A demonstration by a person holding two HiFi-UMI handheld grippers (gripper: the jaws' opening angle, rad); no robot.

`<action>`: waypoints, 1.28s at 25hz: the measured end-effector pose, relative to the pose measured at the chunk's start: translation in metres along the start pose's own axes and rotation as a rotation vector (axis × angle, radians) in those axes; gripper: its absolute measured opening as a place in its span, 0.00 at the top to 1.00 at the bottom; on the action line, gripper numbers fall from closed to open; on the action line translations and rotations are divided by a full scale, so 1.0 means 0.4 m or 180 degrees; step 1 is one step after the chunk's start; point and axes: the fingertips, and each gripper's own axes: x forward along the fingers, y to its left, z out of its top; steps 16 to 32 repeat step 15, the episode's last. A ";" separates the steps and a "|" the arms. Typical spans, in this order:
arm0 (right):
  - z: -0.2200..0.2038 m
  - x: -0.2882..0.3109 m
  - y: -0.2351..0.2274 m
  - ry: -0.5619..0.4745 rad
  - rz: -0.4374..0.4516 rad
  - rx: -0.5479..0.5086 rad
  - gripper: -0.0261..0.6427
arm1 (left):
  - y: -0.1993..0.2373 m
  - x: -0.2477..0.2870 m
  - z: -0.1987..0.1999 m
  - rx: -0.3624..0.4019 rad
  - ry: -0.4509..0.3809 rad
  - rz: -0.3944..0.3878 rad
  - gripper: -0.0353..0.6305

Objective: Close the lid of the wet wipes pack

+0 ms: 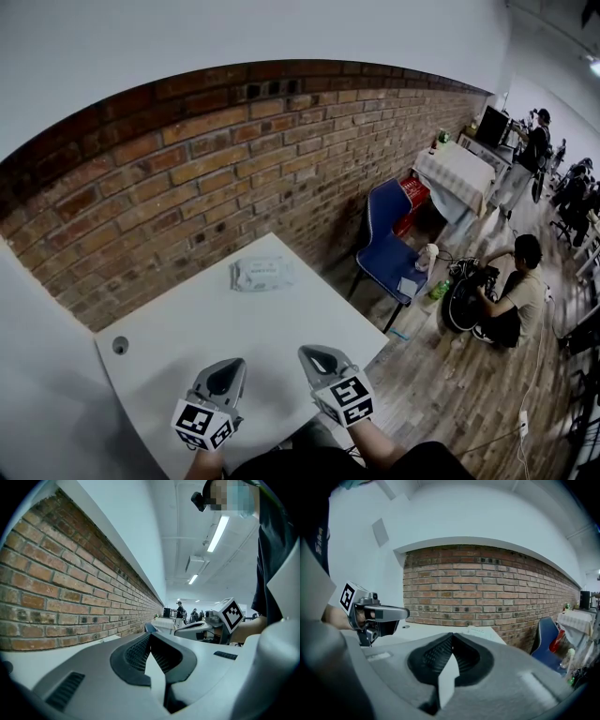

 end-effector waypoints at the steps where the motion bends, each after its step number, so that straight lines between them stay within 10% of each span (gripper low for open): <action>1: 0.001 -0.002 0.001 -0.0003 0.0001 -0.0001 0.97 | -0.002 -0.001 0.001 -0.0001 0.0000 0.0003 0.94; 32: 0.001 -0.002 -0.004 -0.0022 0.0025 0.0015 0.97 | -0.005 0.005 0.002 0.0006 0.0002 0.0021 0.94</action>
